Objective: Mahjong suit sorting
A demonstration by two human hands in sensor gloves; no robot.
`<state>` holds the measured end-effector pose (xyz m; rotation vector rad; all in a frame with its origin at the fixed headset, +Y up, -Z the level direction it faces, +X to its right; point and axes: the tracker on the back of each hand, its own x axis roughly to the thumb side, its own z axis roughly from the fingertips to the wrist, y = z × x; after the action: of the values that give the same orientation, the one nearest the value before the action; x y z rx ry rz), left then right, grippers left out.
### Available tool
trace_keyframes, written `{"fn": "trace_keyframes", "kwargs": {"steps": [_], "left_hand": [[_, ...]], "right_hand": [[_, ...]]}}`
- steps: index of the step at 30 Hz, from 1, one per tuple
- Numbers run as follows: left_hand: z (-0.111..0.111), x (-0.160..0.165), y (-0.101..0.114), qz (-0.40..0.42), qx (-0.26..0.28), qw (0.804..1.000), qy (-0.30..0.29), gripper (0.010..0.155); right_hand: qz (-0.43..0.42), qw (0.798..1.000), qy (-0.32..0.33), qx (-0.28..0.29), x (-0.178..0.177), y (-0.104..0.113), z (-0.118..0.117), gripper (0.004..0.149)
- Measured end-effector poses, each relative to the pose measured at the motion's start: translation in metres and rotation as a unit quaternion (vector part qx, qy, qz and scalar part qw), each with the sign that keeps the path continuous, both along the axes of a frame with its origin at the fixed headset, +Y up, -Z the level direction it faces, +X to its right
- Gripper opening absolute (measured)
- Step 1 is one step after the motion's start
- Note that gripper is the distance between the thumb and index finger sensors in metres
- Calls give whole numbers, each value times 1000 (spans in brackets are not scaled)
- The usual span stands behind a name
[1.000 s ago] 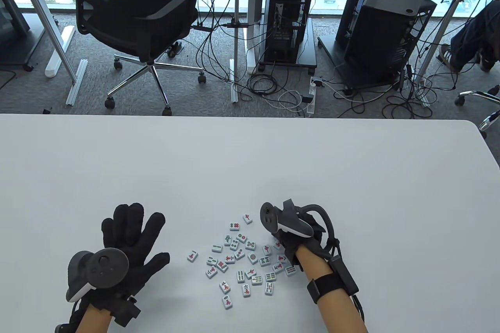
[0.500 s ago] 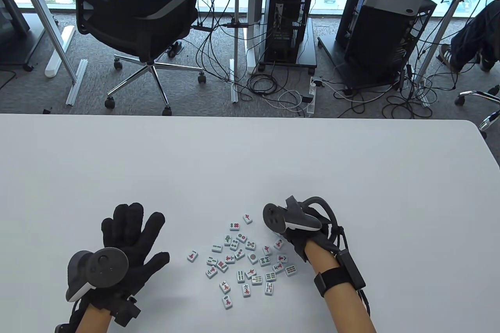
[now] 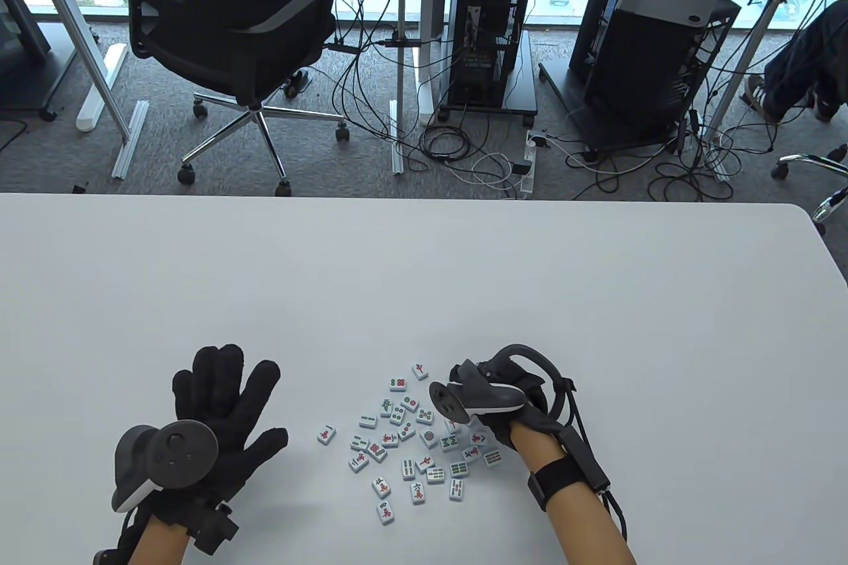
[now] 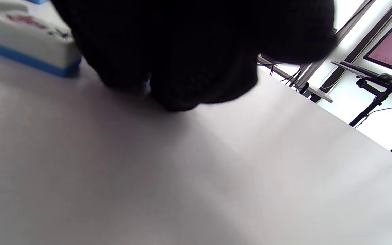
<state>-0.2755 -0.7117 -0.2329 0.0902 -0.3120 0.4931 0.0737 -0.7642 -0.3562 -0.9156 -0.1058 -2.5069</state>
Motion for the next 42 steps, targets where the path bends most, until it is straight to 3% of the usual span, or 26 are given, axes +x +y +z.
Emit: {"fn": "trace_keyframes", "kwargs": {"steps": [6,10,15,24,42], "left_hand": [[0,0,0,1,2,1000,-4,81],[0,1,0,1,2,1000,-5,81],[0,2,0,-1,4,1000,-8,81],[0,6,-4,-9,-4,1000,-14,81],[-1,8,-6,-12,-13,1000,-15,81]], "right_hand": [[-41,999,-16,0,9,4,5,56],[-63,997,-34,11,21,21,19,58],[-63,991,-103,-49,47,36,48,59],[-32,986,-139,-82,83,21,83,59],[-23,987,-143,-65,96,3,94,60]]}}
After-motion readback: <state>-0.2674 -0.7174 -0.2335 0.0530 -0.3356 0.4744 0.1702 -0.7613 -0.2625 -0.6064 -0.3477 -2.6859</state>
